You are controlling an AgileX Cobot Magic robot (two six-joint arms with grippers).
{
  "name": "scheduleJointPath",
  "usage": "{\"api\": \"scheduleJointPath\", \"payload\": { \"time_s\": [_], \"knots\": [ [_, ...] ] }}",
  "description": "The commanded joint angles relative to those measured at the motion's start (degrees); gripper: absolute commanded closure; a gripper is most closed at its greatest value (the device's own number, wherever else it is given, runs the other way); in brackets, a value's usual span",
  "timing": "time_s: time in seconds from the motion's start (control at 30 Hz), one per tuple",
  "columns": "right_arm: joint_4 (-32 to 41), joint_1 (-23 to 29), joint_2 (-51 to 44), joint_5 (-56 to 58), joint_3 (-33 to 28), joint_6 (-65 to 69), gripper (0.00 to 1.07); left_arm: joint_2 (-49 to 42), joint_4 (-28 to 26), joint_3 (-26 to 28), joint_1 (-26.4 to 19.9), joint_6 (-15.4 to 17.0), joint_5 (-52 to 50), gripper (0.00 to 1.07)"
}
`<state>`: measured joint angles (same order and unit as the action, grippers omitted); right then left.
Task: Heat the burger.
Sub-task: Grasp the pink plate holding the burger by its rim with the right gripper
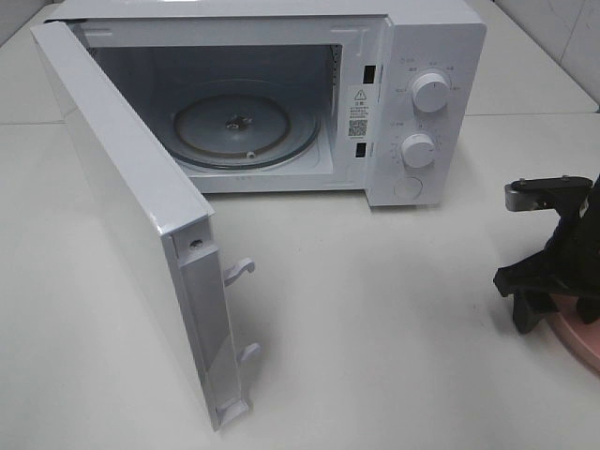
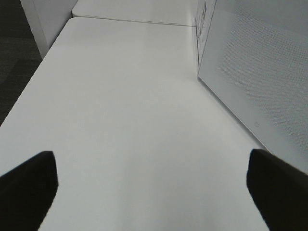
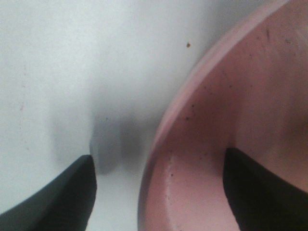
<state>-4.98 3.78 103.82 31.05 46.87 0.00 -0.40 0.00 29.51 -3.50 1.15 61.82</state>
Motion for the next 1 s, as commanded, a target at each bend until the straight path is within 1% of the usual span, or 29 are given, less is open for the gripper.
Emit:
{"api": "scheduleJointPath", "payload": {
  "time_s": [0.03,0.3,0.53,0.57,0.6,0.63,0.67,0.7,0.73,0.77,0.8,0.83,1.0],
  "knots": [
    [-0.11,-0.17,0.23,-1.38,0.17,0.00,0.42,-0.69,-0.40,0.06,0.40,0.00,-0.52,0.07],
    [-0.11,-0.17,2.75,-1.43,0.17,0.40,0.42,-0.69,-0.40,0.06,0.40,0.00,-0.52,0.07],
    [-0.11,-0.11,2.69,-1.20,0.17,0.57,0.43,-0.69,-0.40,0.06,0.40,0.00,-0.52,0.07],
    [-0.11,-0.11,2.69,-0.69,0.17,0.57,0.47,-0.69,-0.40,0.06,0.40,0.00,-0.52,0.07],
    [-0.11,-0.11,2.69,-0.52,0.17,0.57,0.56,-0.69,-0.40,0.06,0.40,0.00,-0.52,0.07],
    [-0.11,-0.11,2.69,-0.52,0.17,0.57,0.56,-0.69,-0.40,0.06,0.40,0.00,-0.52,0.07],
    [-0.11,-0.11,2.69,-0.46,0.17,0.57,0.63,-0.69,-0.40,0.06,0.40,0.00,-0.52,0.07],
    [-0.11,-0.11,2.69,-0.46,0.17,0.57,0.63,-0.69,-0.40,0.06,0.40,0.00,-0.52,0.07],
    [-0.11,-0.11,2.69,-0.34,0.17,0.57,0.78,-0.69,-0.40,0.06,0.40,0.00,-0.52,0.07],
    [-0.11,-0.11,2.69,0.00,0.17,0.57,0.97,-0.69,-0.40,0.06,0.40,0.00,-0.52,0.07],
    [-0.11,-0.11,2.69,0.00,0.17,0.57,0.97,-0.69,-0.40,0.06,0.40,0.00,-0.52,0.07],
    [-0.11,-0.11,2.69,0.23,0.17,0.57,1.06,-0.69,-0.40,0.06,0.40,0.00,-0.52,0.07],
    [-0.11,-0.11,2.69,0.69,0.17,0.00,1.07,-0.69,-0.40,0.06,0.40,0.00,-0.52,0.07]
  ]
}}
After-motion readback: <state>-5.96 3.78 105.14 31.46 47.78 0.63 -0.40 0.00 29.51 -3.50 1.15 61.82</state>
